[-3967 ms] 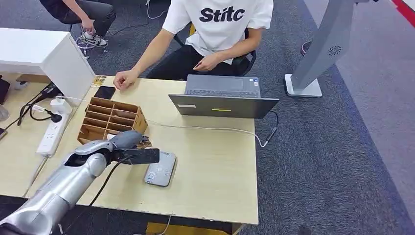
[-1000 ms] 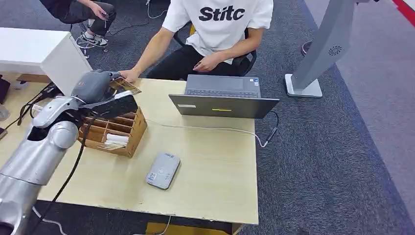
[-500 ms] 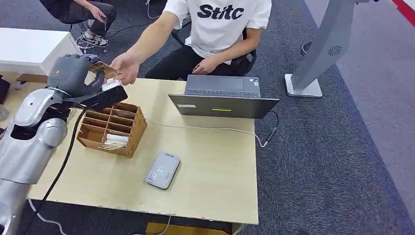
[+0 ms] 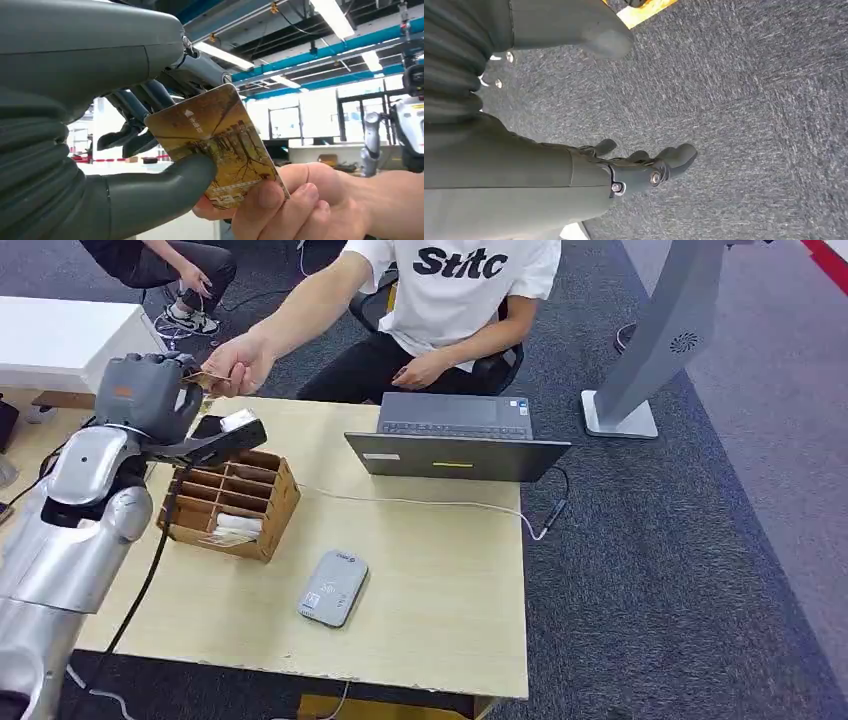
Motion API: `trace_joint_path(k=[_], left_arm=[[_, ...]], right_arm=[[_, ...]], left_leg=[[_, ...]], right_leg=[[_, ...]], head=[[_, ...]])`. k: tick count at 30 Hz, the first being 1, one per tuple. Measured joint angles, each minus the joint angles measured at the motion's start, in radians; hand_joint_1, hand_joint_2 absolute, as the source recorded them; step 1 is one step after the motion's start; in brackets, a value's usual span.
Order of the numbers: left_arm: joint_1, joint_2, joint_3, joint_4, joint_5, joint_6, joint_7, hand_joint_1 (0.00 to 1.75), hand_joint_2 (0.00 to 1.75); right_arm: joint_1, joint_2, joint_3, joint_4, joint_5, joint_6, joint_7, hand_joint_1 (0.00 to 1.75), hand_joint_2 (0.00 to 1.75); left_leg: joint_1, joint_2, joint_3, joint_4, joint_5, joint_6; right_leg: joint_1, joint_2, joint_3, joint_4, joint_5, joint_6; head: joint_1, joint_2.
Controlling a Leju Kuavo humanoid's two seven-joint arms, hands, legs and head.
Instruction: Pass the card to the sensor for recognition and then transmit it.
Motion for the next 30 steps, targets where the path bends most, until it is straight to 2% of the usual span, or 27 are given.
trace_joint_path(k=[13, 14, 15, 27, 30], left_arm=[[0.006, -0.025, 0.0, 0.007, -0.011, 0.003, -0.004, 1.75, 1.75], [0.009, -0.026, 0.002, 0.007, -0.017, 0.006, -0.008, 1.33, 1.75], [0.013, -0.029, 0.004, 0.006, -0.02, 0.009, -0.015, 0.0, 1.75], [0.113, -0.042, 0.068, -0.098, 0.002, 0.069, -0.019, 0.0, 1.75], [0.143, -0.041, 0.082, -0.13, -0.002, 0.078, -0.037, 0.0, 1.75]], right_arm=[[0.001, 0.002, -0.01, 0.0, 0.002, 0.0, -0.002, 0.0, 1.75], [0.002, 0.002, -0.012, 0.0, 0.004, -0.001, -0.002, 0.0, 1.75], [0.002, 0.002, -0.015, 0.0, 0.006, -0.002, -0.002, 0.0, 1.75], [0.003, 0.007, -0.038, 0.0, 0.008, -0.004, -0.001, 0.0, 1.75], [0.005, 0.007, -0.041, 0.0, 0.011, -0.004, -0.001, 0.0, 1.75]], left_leg=[[0.0, 0.013, -0.001, -0.001, -0.004, -0.001], [0.0, 0.013, -0.001, -0.001, -0.005, -0.001], [0.0, 0.014, -0.001, -0.001, -0.005, -0.002], [0.0, 0.011, -0.001, -0.001, -0.006, -0.003], [0.0, 0.01, -0.001, -0.001, -0.005, -0.002]], right_leg=[[0.0, 0.013, -0.006, 0.0, 0.0, 0.0], [0.0, 0.014, -0.007, 0.001, 0.0, 0.0], [0.0, 0.015, -0.007, 0.001, 0.0, 0.0], [0.0, 0.011, -0.005, 0.001, -0.002, -0.001], [0.0, 0.01, -0.004, 0.001, -0.002, -0.001]], head=[[0.0, 0.0], [-0.001, 0.0], [0.0, 0.0], [0.0, 0.0], [0.0, 0.0]])
